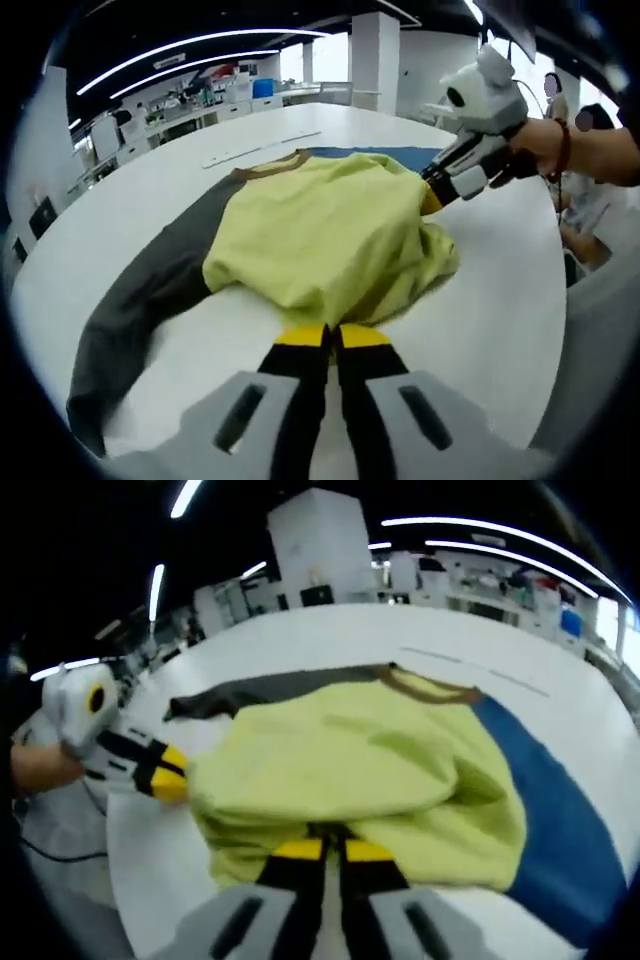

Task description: Fold the garment on the visible template until the final outline fits inside the template.

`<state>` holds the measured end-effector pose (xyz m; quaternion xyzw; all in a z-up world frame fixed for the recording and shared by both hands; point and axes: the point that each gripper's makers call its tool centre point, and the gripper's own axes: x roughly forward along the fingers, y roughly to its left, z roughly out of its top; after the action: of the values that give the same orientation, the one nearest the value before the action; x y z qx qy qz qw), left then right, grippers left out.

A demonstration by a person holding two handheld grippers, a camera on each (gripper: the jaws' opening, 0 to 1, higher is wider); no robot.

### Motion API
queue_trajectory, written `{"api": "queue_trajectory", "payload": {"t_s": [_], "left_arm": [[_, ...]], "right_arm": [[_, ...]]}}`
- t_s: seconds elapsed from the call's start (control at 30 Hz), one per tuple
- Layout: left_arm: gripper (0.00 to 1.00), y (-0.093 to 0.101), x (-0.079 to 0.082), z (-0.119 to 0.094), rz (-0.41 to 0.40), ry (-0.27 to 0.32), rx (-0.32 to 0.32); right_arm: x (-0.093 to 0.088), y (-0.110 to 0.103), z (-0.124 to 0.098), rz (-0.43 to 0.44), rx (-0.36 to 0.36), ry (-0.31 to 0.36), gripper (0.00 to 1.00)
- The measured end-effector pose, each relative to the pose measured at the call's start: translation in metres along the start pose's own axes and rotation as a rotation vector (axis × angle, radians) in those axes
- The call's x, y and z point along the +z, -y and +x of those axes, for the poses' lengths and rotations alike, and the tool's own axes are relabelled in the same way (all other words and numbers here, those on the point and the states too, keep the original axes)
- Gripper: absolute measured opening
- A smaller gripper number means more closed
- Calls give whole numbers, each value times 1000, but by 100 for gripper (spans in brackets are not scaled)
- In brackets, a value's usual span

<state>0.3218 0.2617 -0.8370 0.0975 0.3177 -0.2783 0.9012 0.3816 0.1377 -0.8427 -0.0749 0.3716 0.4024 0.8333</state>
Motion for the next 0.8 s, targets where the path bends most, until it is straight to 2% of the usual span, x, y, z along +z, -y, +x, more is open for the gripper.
{"api": "queue_trajectory", "payload": {"t_s": [0.2,0.4,0.43,0.63,0.8], "left_arm": [[0,-6,12,-14,-39,36,2],[0,-10,25,-31,-117,81,-7],[0,-8,31,-35,-137,96,-13],[0,-6,43,-48,-154,118,-18],[0,-1,49,-55,-113,102,-26]], "right_arm": [[1,-4,-21,-23,16,1,0],[5,-10,-47,-36,44,18,0],[5,-10,-53,-32,48,18,0],[3,-17,-81,28,72,29,0],[4,-18,-101,124,74,45,0]]}}
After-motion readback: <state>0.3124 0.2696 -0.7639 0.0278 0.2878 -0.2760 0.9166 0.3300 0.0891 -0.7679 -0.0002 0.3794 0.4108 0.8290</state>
